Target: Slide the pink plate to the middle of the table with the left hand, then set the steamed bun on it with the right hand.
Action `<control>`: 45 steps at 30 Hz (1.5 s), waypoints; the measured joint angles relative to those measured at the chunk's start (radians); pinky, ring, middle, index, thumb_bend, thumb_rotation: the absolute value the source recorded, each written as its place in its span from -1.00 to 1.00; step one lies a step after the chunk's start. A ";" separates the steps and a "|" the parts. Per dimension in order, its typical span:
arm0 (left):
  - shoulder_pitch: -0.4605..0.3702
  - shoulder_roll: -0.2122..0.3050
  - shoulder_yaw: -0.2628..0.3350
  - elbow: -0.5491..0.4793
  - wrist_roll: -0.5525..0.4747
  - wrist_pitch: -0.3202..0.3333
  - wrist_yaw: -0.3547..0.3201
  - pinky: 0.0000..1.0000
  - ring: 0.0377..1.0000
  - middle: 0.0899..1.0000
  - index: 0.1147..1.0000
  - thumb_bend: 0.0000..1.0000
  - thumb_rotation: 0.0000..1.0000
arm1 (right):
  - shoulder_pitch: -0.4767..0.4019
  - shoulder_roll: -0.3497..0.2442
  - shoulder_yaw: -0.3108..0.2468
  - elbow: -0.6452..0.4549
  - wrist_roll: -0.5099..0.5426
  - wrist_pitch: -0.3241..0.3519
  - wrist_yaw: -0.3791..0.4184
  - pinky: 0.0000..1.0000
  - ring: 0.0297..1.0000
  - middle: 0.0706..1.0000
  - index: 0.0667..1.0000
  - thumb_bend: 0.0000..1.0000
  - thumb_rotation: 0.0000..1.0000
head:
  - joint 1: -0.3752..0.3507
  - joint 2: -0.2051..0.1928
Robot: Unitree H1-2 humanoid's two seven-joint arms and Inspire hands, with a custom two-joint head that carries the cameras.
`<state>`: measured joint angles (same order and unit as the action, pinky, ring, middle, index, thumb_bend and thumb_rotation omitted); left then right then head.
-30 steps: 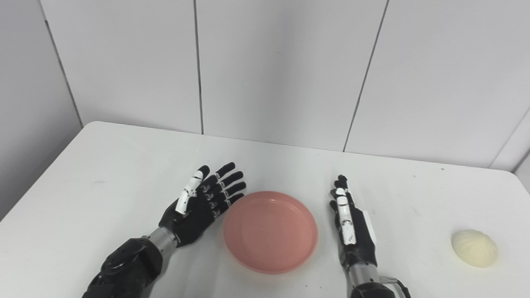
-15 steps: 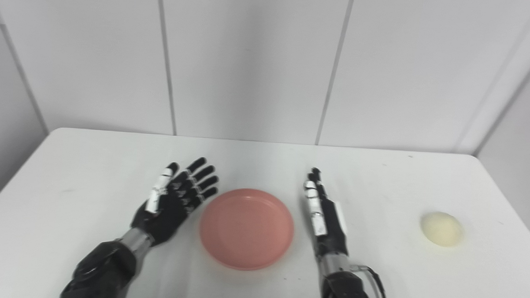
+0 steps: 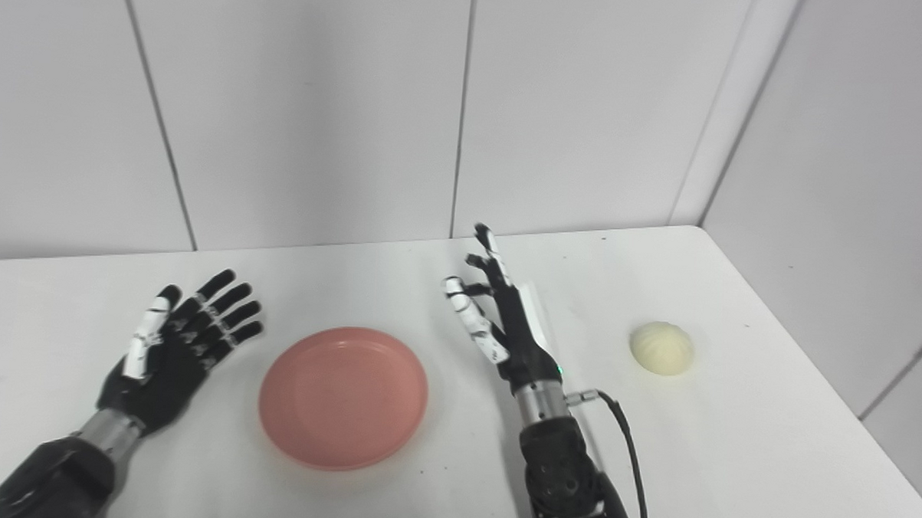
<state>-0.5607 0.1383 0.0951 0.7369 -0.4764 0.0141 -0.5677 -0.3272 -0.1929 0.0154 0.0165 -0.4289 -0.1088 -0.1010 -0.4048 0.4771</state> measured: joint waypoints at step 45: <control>-0.131 0.112 0.068 0.335 0.000 -0.166 -0.108 0.43 0.50 0.54 0.53 0.07 0.57 | 0.146 -0.510 -0.168 -0.170 -0.256 0.532 0.418 0.44 0.71 0.81 0.76 0.97 -0.02 | -0.163 0.028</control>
<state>-0.6920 0.2501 0.1633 1.0717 -0.4767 -0.1515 -0.6761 -0.1816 -0.7026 -0.1524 -0.1540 -0.6844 0.4230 0.3174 -0.5676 0.5047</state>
